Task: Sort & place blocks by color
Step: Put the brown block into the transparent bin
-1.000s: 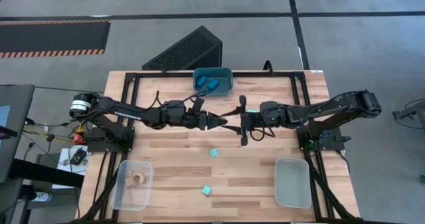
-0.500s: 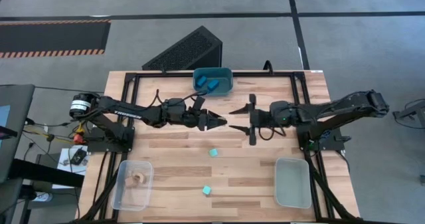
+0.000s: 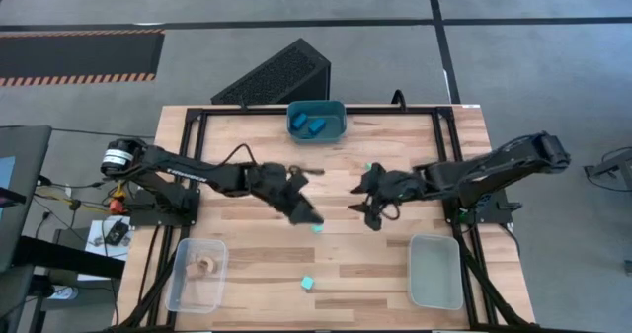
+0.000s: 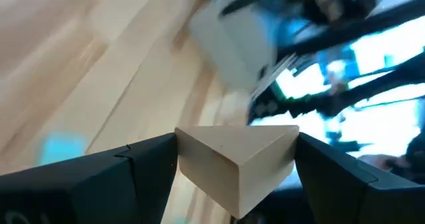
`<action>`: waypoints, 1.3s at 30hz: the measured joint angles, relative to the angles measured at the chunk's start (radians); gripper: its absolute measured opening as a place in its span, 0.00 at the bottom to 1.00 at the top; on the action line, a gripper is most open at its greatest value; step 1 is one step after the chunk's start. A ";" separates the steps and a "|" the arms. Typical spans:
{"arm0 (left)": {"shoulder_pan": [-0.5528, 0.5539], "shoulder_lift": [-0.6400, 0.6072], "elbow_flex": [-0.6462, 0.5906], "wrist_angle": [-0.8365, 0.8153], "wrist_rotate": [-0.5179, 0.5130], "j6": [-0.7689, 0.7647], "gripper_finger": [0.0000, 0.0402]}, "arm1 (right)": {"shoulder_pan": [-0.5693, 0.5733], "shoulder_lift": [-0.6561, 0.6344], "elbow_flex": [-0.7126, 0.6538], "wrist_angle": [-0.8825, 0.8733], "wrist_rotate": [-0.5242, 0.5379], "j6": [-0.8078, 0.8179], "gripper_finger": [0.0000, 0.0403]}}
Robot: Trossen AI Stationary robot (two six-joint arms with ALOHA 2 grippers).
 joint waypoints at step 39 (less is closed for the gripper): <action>-0.936 -0.274 0.000 -1.220 -0.388 -0.942 0.63 | -0.077 0.182 0.000 0.264 -0.240 0.099 0.61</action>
